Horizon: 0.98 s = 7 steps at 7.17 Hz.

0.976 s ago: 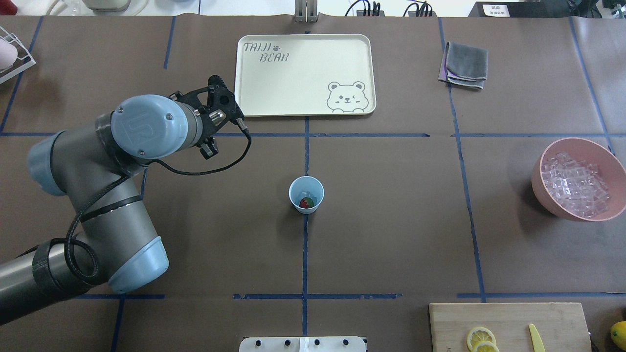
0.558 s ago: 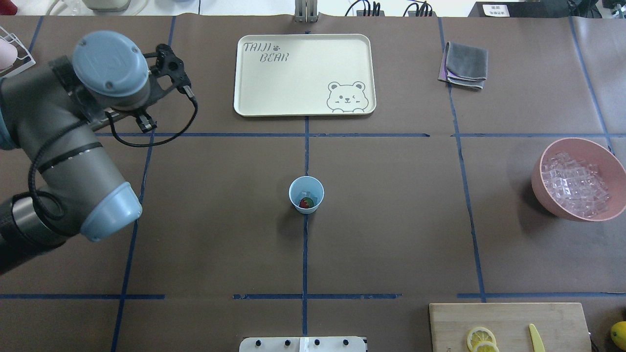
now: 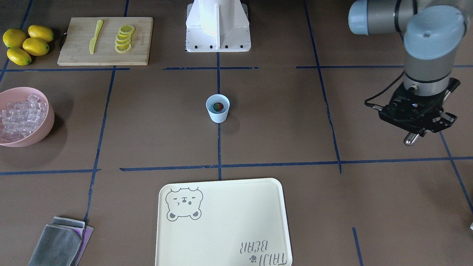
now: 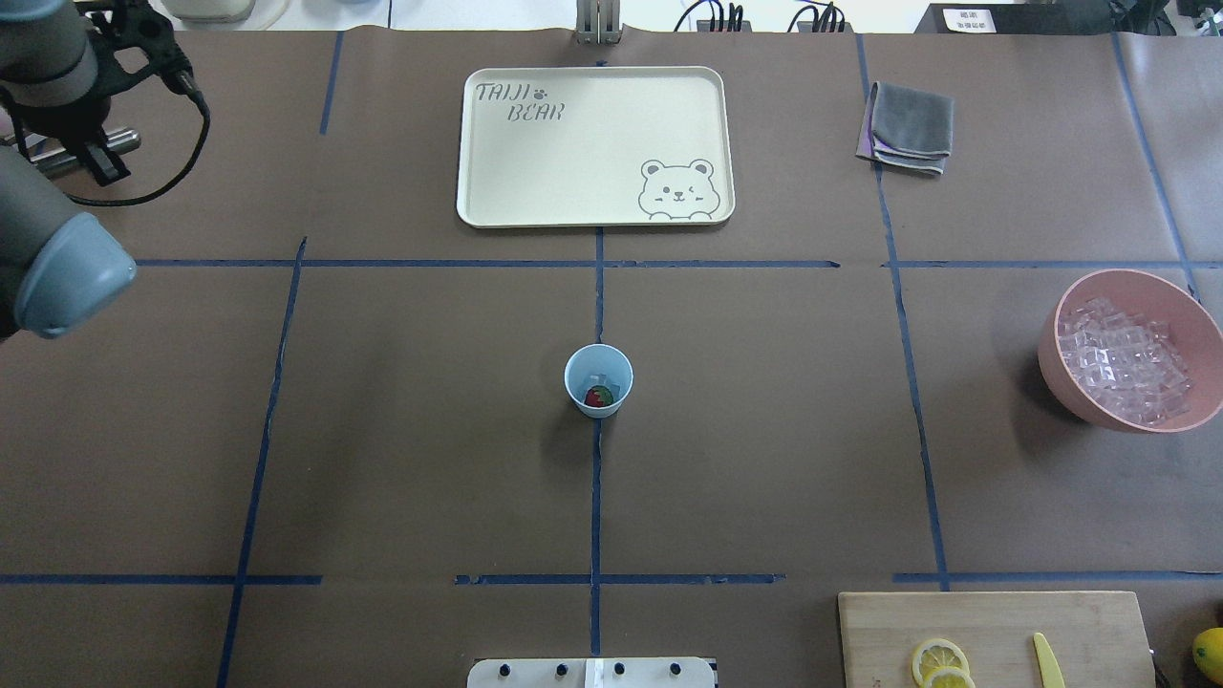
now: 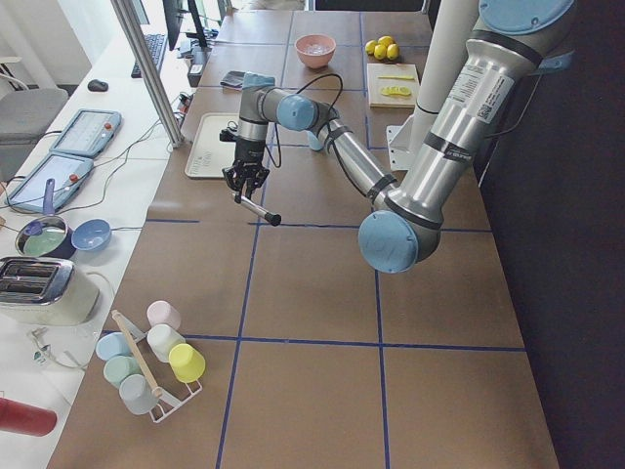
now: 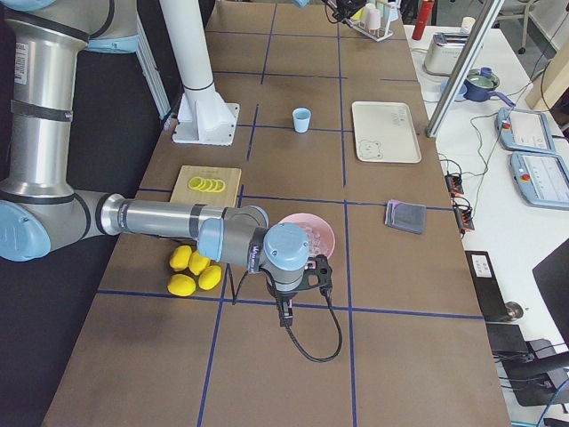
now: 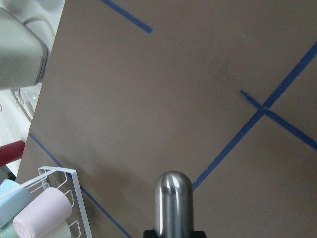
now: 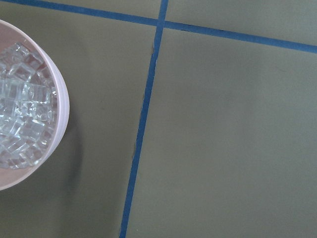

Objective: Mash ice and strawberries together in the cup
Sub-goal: 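Lower the muddler onto the table and open the left gripper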

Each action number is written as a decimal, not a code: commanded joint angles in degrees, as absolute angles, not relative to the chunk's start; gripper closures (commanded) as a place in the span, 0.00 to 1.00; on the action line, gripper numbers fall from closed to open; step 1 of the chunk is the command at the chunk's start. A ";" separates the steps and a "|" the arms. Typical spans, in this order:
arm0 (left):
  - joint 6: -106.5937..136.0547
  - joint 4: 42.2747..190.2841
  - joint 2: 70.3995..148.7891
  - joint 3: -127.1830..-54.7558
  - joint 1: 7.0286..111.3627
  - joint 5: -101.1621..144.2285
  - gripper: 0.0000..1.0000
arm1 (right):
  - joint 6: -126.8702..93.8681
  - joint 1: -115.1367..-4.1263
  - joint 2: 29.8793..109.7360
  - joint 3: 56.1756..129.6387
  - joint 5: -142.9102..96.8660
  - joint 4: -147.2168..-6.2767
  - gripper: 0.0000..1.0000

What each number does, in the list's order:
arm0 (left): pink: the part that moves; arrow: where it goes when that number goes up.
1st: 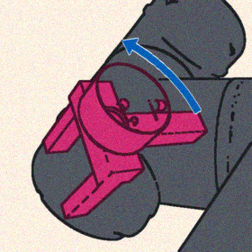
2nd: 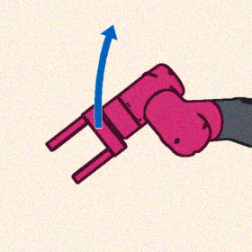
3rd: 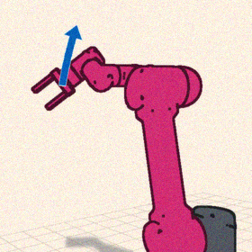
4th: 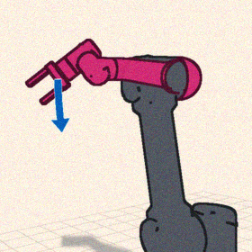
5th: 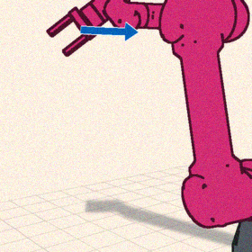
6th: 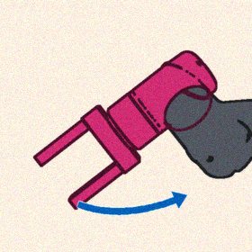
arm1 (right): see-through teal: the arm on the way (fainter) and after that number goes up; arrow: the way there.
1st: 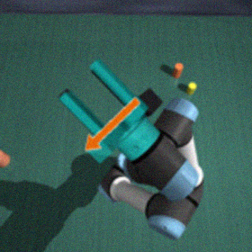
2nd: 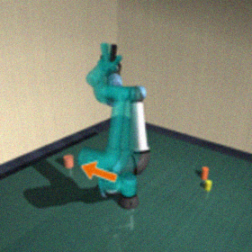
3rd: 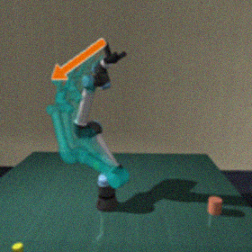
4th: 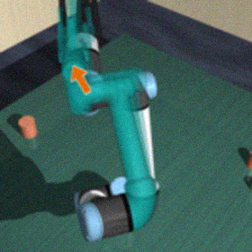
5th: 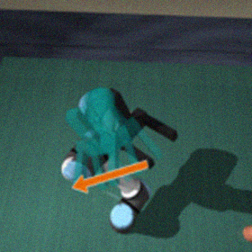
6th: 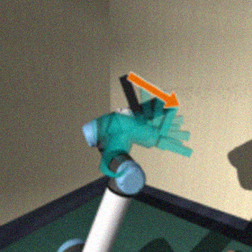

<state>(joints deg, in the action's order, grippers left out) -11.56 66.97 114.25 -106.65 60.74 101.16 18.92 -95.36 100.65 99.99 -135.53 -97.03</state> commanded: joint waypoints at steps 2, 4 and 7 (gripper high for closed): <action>-5.41 67.50 106.29 -106.08 67.49 106.85 1.00 | 18.98 -95.36 100.63 100.02 -135.53 -97.03 0.01; 7.06 73.61 99.53 -106.17 69.34 116.85 1.00 | 18.98 -95.36 100.63 100.02 -135.53 -97.03 0.01; 17.98 87.50 89.67 -105.12 69.26 118.65 1.00 | 18.98 -95.36 100.63 100.11 -135.53 -97.03 0.00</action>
